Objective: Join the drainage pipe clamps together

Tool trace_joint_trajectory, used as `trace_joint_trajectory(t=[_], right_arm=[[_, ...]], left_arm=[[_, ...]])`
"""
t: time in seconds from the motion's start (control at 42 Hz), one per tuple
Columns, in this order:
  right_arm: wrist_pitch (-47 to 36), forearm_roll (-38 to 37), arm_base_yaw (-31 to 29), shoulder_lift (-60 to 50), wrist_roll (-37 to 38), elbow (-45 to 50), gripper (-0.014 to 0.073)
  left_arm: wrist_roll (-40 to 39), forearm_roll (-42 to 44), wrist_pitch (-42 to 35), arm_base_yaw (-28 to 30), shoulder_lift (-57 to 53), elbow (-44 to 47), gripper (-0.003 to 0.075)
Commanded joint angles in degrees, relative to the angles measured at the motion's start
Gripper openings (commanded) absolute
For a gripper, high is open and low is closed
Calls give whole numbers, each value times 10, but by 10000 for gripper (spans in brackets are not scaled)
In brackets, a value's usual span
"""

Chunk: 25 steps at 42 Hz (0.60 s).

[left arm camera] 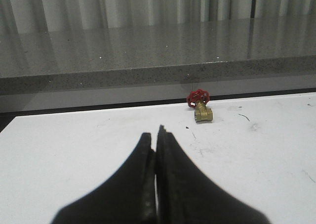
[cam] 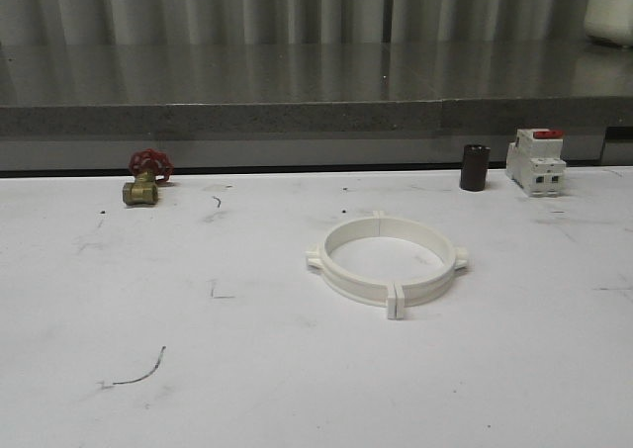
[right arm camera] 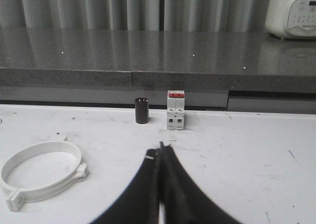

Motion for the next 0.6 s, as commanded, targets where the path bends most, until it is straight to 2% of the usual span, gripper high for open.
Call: trace_joint_trajectory(t=[0.0, 0.119, 0.571], right_arm=[[-47, -21, -8, -9, 34, -2, -119], [-47, -46, -26, -9, 42, -2, -119], [-50, -38, -28, -9, 42, -2, -119]], left_arm=[[0, -5, -49, 1, -6, 14, -20], [0, -5, -49, 1, -6, 14, -20], [0, -5, -49, 1, -6, 14, -20]])
